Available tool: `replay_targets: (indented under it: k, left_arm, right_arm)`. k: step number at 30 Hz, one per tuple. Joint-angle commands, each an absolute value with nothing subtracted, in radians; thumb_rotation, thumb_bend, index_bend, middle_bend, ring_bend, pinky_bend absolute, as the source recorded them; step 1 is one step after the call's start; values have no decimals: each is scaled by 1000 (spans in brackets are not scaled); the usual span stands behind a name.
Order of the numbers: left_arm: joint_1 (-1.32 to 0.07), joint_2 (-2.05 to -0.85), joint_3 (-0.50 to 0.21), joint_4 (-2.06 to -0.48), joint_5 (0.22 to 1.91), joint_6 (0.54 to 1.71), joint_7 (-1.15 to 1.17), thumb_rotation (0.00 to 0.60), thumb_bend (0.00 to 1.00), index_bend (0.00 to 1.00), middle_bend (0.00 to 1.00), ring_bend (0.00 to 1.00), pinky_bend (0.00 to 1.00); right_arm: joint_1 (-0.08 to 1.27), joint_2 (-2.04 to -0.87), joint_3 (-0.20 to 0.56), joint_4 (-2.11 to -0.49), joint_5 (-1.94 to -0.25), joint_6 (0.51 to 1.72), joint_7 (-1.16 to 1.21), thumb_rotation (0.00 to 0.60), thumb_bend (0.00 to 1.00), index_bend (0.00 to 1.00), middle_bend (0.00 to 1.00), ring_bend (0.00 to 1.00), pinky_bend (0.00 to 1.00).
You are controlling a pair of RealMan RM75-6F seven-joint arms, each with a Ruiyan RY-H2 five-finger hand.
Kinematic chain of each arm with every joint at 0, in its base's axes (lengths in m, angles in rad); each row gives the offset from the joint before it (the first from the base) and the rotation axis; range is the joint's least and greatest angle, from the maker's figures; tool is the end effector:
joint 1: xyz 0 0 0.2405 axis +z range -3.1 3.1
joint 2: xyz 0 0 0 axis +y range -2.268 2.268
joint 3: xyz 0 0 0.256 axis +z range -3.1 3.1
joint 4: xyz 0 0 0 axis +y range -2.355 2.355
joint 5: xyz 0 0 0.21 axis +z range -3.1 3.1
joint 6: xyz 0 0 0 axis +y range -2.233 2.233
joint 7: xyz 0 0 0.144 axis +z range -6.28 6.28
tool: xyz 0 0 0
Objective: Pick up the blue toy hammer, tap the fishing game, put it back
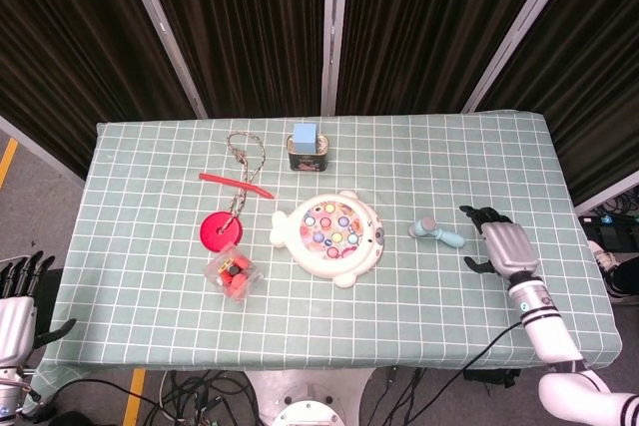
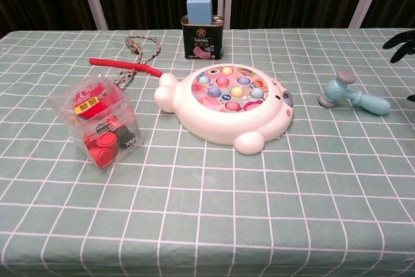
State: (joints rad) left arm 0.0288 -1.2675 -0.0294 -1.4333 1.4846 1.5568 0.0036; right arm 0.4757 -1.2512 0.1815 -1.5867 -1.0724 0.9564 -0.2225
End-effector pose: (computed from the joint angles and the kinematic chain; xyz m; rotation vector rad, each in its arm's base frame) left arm -0.3489 0.1395 0.1346 -1.2849 -0.9118 -0.8147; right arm -0.2643 -0.3102 0.0804 1.5854 -1.1262 0.7323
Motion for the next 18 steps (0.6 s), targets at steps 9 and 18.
replay_targets:
  k: [9,18]
  left_arm:
    - [28,-1281,-29,-1393,1471,1540,-28,600,36,103,29,8,0]
    - [28,-1293,-27,-1367,1470,1536,-51,600,36,104,29,8,0]
  right_arm:
    - [615,-1427,215,-1394,-910,827,-288,600,184,275,307,144,261]
    - [643,-1463,214,-1362,-858,827,-295,600,190,363,358,192,285]
